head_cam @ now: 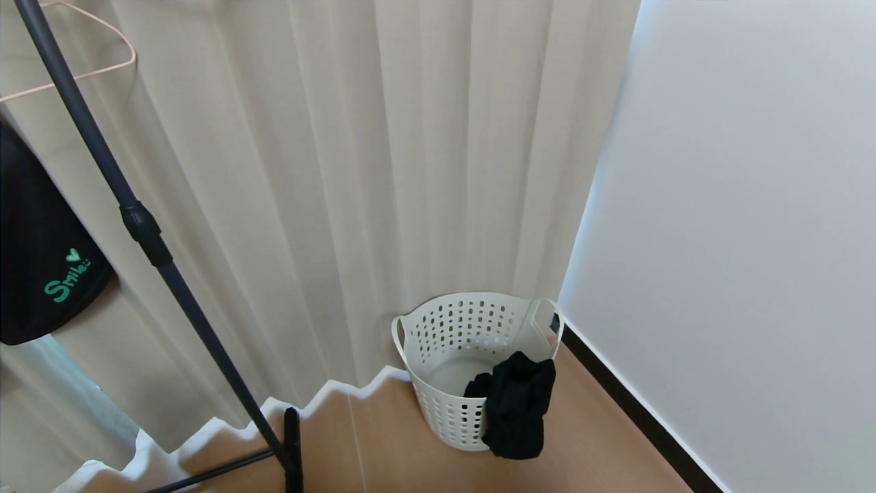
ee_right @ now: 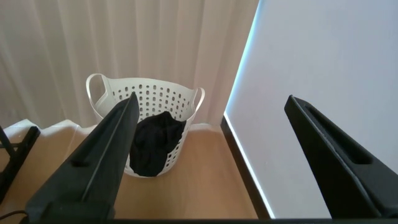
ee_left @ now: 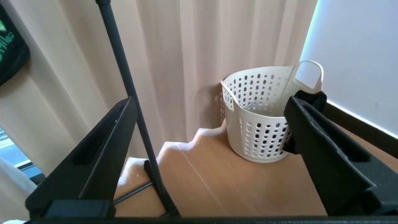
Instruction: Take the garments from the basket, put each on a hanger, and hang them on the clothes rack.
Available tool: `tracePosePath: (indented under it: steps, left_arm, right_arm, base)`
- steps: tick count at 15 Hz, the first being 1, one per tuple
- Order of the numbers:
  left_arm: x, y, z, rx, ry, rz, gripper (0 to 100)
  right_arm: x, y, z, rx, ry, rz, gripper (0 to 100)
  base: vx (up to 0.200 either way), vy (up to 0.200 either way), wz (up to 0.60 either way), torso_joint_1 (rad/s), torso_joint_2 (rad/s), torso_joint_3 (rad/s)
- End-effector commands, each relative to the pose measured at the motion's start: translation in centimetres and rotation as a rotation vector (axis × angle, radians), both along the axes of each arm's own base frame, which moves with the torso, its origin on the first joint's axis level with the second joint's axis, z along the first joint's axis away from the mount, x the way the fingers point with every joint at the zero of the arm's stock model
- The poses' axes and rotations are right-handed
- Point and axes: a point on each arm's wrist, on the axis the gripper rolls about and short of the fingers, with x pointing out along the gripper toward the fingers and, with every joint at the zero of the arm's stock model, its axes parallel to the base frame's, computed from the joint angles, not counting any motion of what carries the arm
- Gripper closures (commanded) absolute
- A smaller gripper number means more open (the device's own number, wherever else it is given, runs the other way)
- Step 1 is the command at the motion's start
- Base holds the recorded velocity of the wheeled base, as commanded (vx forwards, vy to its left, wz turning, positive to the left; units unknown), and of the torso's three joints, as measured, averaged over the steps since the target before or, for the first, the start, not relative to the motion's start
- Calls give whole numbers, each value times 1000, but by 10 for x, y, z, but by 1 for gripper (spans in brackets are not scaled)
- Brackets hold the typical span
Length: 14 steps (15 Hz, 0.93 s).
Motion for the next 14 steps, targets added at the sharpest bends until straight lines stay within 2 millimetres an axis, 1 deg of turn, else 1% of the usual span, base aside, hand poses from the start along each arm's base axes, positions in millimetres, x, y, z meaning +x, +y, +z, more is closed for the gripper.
tracePosePath:
  steps: [1,14]
  left_arm:
    - [0,0,0,0,-1,0,0]
    - [0,0,0,0,-1,0,0]
  right_arm:
    - [0,0,0,0,1,0,0]
    - [0,0,0,0,3,0,0]
  base:
    - [0,0,0,7,2,-168]
    - [0,0,0,3,2,-194]
